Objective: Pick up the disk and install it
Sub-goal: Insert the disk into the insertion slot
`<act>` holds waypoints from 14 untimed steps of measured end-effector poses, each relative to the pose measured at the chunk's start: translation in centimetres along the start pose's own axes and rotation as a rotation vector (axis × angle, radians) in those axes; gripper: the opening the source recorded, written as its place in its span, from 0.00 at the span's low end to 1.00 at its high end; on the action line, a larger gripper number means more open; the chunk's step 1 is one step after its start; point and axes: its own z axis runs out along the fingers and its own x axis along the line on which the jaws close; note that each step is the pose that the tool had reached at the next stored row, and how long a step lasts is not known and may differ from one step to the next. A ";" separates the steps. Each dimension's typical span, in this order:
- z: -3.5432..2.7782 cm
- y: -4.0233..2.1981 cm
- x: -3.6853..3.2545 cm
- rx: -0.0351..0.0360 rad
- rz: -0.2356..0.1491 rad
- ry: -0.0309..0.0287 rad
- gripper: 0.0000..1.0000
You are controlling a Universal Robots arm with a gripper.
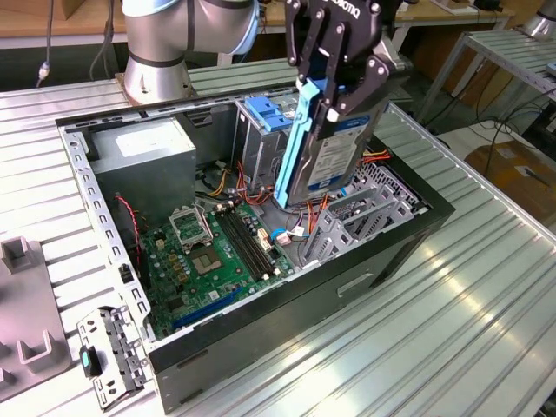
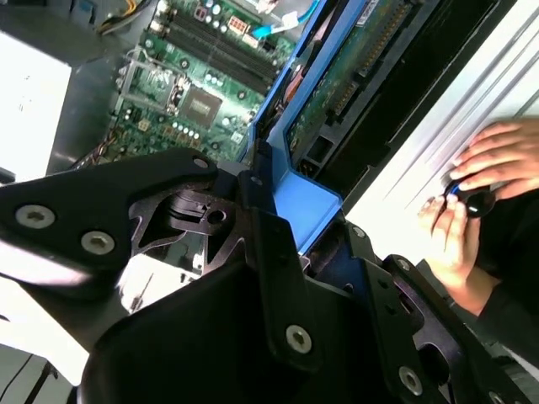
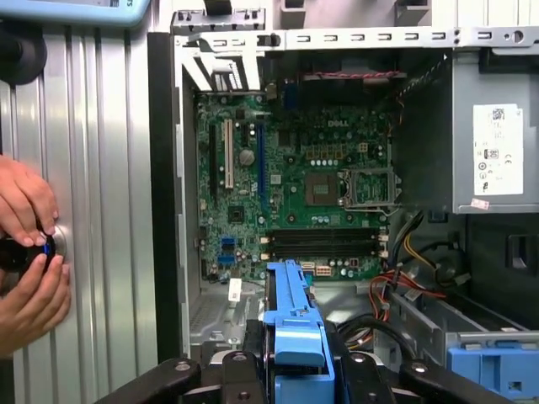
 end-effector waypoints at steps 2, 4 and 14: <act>0.12 -0.93 -0.01 -0.0001 0.000 0.0004 0.37; 0.28 -2.35 -0.03 0.0000 0.000 0.0008 0.37; 0.59 -4.97 0.10 0.0000 0.000 0.0029 0.37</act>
